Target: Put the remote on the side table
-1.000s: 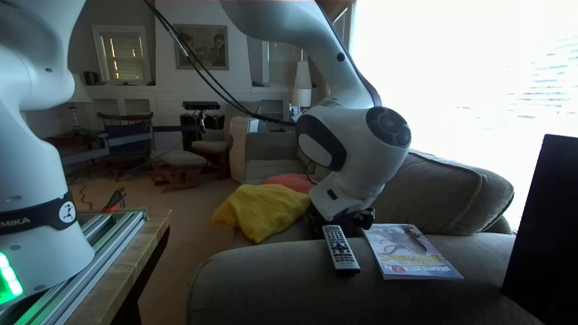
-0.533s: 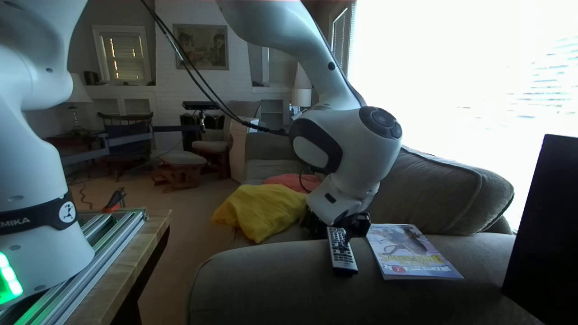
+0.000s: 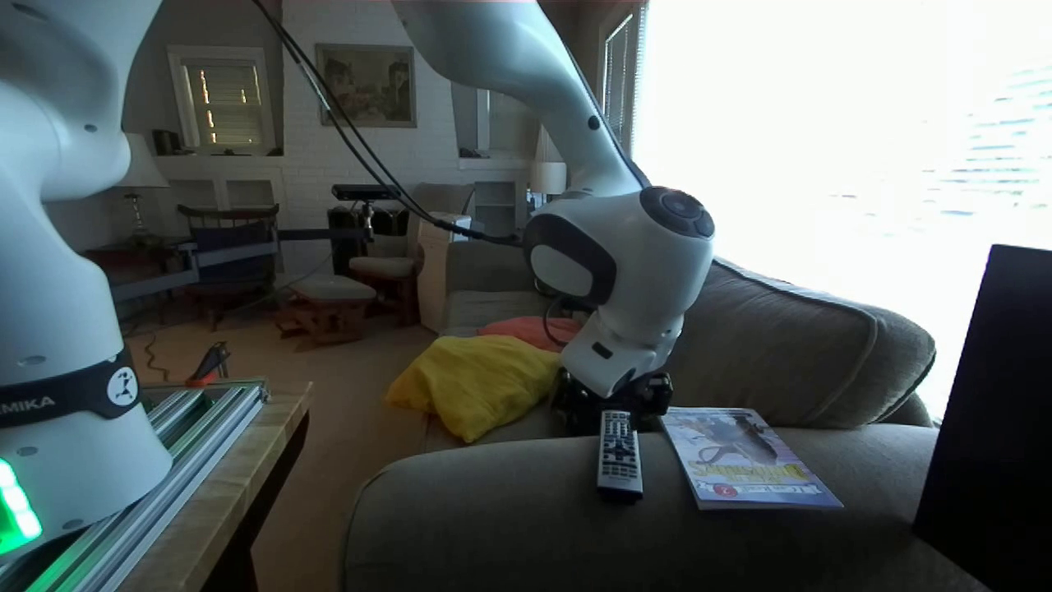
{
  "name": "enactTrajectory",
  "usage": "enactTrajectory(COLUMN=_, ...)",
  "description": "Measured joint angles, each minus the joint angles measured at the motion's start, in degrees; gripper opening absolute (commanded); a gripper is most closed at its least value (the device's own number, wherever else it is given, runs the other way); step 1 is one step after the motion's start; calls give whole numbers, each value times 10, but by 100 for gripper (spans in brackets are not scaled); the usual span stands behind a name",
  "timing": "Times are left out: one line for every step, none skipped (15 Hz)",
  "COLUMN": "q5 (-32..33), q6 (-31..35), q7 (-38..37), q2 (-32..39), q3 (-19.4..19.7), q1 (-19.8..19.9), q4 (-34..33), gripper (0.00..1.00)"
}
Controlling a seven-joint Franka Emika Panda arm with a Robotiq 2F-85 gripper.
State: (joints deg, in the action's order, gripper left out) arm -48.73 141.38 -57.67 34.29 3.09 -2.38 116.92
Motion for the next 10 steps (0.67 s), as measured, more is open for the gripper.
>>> enactTrajectory(q5=0, q6=2, q7=1, q2=0, q3=-2, q1=-1, q4=0, gripper=100)
enactTrajectory(q5=0, q6=6, q7=1, q2=0, q3=-3, q1=-1, q4=0, gripper=100)
enactTrajectory(q5=0, q6=11, q7=1, q2=0, q3=-4, q1=-1, q4=0, gripper=100)
enactTrajectory(q5=0, q6=16, q7=1, q2=-1, q3=-4, q1=-1, q4=-1, gripper=100)
enactTrajectory(q5=-1, q6=21, q7=1, q2=-2, q3=-4, q1=-1, q4=-1, gripper=100)
enactTrajectory(q5=-1, q6=25, q7=1, q2=-3, q3=-4, q1=0, q4=-1, gripper=100)
enactTrajectory(q5=-1, q6=28, q7=1, q2=-4, q3=-4, q1=1, q4=-1, gripper=100)
enactTrajectory(q5=-1, q6=30, q7=1, q2=-4, q3=-4, q1=2, q4=-1, gripper=100)
enactTrajectory(q5=-1, q6=32, q7=1, q2=-4, q3=-3, q1=4, q4=-1, gripper=100)
enactTrajectory(q5=-2, q6=33, q7=1, q2=-4, q3=-3, q1=5, q4=-1, gripper=100)
